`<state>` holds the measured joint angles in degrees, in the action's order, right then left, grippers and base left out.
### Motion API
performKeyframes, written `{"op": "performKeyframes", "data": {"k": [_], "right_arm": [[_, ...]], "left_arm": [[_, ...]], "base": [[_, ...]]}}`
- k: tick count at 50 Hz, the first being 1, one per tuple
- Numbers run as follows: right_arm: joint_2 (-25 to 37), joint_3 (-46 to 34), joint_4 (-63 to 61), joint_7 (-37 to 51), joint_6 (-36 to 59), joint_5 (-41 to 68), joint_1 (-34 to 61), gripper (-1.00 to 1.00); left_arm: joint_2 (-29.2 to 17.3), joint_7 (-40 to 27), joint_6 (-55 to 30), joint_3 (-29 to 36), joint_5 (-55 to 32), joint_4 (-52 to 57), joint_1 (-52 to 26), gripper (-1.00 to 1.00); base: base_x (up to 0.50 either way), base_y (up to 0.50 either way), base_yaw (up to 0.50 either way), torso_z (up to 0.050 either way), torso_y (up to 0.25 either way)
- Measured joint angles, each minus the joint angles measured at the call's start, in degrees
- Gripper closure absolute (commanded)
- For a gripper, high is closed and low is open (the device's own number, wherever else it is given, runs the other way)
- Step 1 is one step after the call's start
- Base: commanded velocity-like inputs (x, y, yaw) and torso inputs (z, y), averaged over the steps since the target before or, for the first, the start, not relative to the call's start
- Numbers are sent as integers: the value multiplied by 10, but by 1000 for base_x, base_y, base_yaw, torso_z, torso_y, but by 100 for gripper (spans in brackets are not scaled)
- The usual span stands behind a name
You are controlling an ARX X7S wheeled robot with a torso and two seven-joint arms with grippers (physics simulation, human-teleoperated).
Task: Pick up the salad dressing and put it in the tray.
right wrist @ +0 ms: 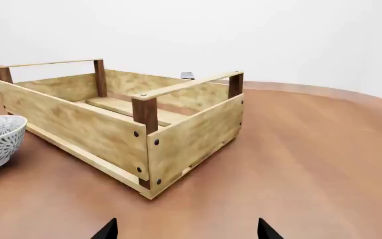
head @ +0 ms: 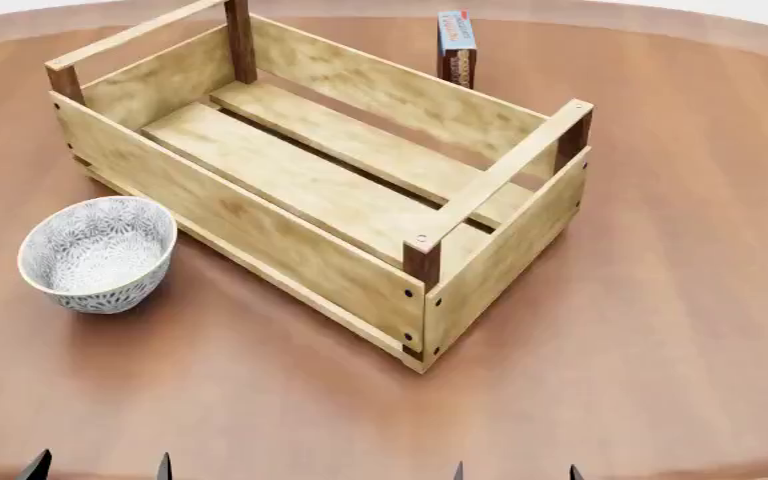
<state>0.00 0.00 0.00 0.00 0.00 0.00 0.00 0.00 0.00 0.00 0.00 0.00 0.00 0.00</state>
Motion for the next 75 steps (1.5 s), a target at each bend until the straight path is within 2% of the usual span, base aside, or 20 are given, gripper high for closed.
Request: {"op": "performKeyframes", "data": {"k": [31,69,75], "right_arm": [[34,-44,-2,41,-2,26,-1,-100],[62,-78,-6,69,-12,44,1,-100],[64,-86,-5,70,-15,47,1,-100]], "left_arm": [[-34,-42,8,40,-31,1,1,-100],[-61,-74,5,69,-55,1,-6,-100],[-65,-78,7,72,-58,-1,-6,-100]], "base": [[0,5,0,0,0],[0,496,0,0,0],[0,57,0,0,0]]}}
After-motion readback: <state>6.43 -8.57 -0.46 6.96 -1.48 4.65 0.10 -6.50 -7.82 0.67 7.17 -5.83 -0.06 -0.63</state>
